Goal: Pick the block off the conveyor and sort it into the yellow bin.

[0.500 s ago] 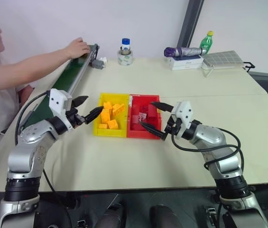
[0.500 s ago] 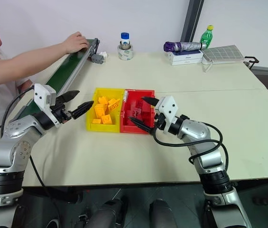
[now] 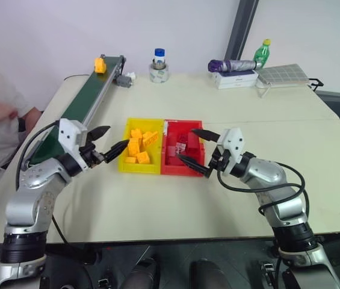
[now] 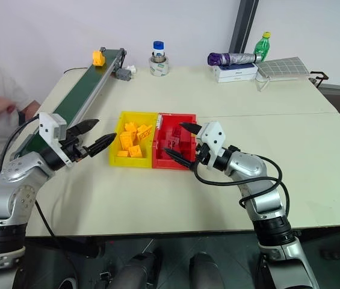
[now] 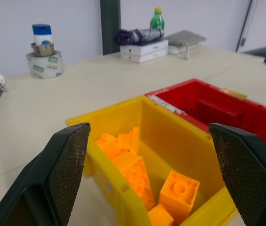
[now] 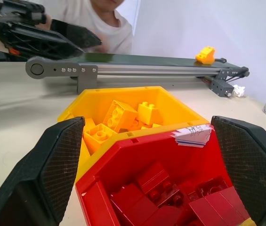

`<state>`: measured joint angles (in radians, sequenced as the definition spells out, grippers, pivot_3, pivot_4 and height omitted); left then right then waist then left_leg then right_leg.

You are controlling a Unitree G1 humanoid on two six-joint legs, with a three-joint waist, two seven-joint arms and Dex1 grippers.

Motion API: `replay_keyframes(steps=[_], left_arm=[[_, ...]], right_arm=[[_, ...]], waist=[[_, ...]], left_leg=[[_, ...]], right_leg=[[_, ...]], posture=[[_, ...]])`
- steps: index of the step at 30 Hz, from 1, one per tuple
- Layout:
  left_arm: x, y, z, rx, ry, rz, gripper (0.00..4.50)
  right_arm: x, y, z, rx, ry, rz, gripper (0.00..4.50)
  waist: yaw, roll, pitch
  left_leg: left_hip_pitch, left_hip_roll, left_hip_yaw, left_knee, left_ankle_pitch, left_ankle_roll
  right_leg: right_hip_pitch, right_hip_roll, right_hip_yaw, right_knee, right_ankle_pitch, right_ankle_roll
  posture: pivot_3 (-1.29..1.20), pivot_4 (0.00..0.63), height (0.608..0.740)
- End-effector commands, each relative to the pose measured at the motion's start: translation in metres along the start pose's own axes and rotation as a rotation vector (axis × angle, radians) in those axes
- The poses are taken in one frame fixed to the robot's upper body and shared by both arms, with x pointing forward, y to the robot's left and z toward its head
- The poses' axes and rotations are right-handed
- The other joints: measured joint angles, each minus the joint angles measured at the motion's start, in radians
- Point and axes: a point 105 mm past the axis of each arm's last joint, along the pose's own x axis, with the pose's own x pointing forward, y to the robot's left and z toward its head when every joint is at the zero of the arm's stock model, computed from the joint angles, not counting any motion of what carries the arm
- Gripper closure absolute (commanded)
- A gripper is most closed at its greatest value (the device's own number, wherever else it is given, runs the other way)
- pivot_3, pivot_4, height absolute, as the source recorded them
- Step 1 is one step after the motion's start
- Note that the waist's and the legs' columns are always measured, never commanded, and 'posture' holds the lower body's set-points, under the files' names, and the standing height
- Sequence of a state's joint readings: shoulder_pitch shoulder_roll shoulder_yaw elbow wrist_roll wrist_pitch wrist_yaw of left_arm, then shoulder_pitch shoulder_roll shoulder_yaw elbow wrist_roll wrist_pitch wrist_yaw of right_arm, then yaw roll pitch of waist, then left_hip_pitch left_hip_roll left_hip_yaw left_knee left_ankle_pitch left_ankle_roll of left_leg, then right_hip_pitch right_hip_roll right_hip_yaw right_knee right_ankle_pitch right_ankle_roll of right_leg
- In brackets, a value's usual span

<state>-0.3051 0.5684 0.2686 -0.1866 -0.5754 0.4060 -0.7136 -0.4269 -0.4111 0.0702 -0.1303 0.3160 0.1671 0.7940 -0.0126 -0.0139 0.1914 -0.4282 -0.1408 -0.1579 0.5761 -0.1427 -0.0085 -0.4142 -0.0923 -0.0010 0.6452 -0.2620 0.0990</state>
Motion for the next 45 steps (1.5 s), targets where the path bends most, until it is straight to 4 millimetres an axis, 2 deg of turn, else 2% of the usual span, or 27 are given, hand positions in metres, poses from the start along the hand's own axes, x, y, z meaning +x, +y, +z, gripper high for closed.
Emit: replay_keyframes(steps=[1,4,8,10,15,19,24,40,45], left_arm=[[-0.014,-0.001,0.027,0.028,-0.147,0.054,0.25],[-0.028,0.001,0.019,0.064,-0.14,0.152,0.25],[-0.055,0.028,0.016,0.103,-0.161,0.395,0.25],[-0.066,0.034,0.014,0.126,-0.169,0.476,0.25],[-0.083,0.03,0.0,0.205,-0.14,0.631,0.25],[-0.095,0.038,-0.012,0.2,-0.1,0.749,0.25],[-0.096,0.042,-0.017,0.148,-0.1,0.803,0.25],[-0.081,0.041,-0.019,0.093,-0.11,0.789,0.25],[-0.082,0.055,-0.013,0.112,-0.114,0.822,0.25]], right_arm=[[0.001,0.001,0.01,-0.032,-0.036,0.006,0.0],[0.001,0.001,0.01,-0.032,-0.036,0.007,0.0],[0.002,0.001,0.009,-0.027,-0.035,0.014,0.0],[0.002,0.001,0.009,-0.026,-0.036,0.016,0.0],[0.004,0.003,0.008,-0.026,-0.038,0.032,0.0],[0.004,0.003,0.009,-0.023,-0.04,0.031,0.0],[0.004,0.003,0.009,-0.022,-0.042,0.03,0.0],[0.003,0.004,0.008,-0.022,-0.04,0.024,0.0],[0.003,0.004,0.008,-0.024,-0.039,0.025,0.0]], waist=[[-0.001,0.0,0.0],[-0.001,0.0,0.0],[0.002,0.0,0.0],[0.002,0.0,0.0],[0.002,0.0,0.0],[0.005,0.0,0.0],[0.003,0.0,0.0],[0.003,0.0,0.0],[0.003,0.0,0.0]], left_leg=[[0.0,0.0,0.0,0.0,0.0,0.0],[0.0,0.0,0.0,0.0,0.0,0.0],[0.0,0.0,0.0,0.0,0.0,0.0],[0.0,0.0,0.0,0.0,0.0,0.0],[0.0,0.0,0.001,0.0,0.0,0.001],[-0.001,0.0,0.001,0.0,0.0,0.001],[-0.001,0.0,0.001,0.0,-0.001,0.001],[-0.001,0.0,0.001,0.0,-0.001,0.001],[-0.001,0.0,0.001,0.0,-0.001,0.001]], right_leg=[[0.0,0.0,0.0,0.0,0.0,0.0],[0.0,0.0,0.0,-0.001,0.0,0.0],[0.0,0.0,0.0,-0.001,0.0,-0.001],[0.0,0.0,0.0,-0.001,0.0,-0.001],[0.001,-0.001,0.0,-0.002,-0.001,-0.001],[0.001,-0.001,0.0,-0.003,0.0,-0.001],[0.001,-0.001,0.0,-0.003,-0.001,-0.001],[0.001,0.0,0.0,-0.003,0.0,0.0],[0.001,0.0,-0.001,-0.002,0.0,0.0]], posture=[[0.0,0.15,0.74],[0.0,0.15,0.74],[0.0,0.15,0.74],[0.0,0.15,0.74],[0.0,0.15,0.74],[0.0,0.15,0.74],[0.0,0.15,0.74],[0.0,0.15,0.74],[0.0,0.15,0.74]])
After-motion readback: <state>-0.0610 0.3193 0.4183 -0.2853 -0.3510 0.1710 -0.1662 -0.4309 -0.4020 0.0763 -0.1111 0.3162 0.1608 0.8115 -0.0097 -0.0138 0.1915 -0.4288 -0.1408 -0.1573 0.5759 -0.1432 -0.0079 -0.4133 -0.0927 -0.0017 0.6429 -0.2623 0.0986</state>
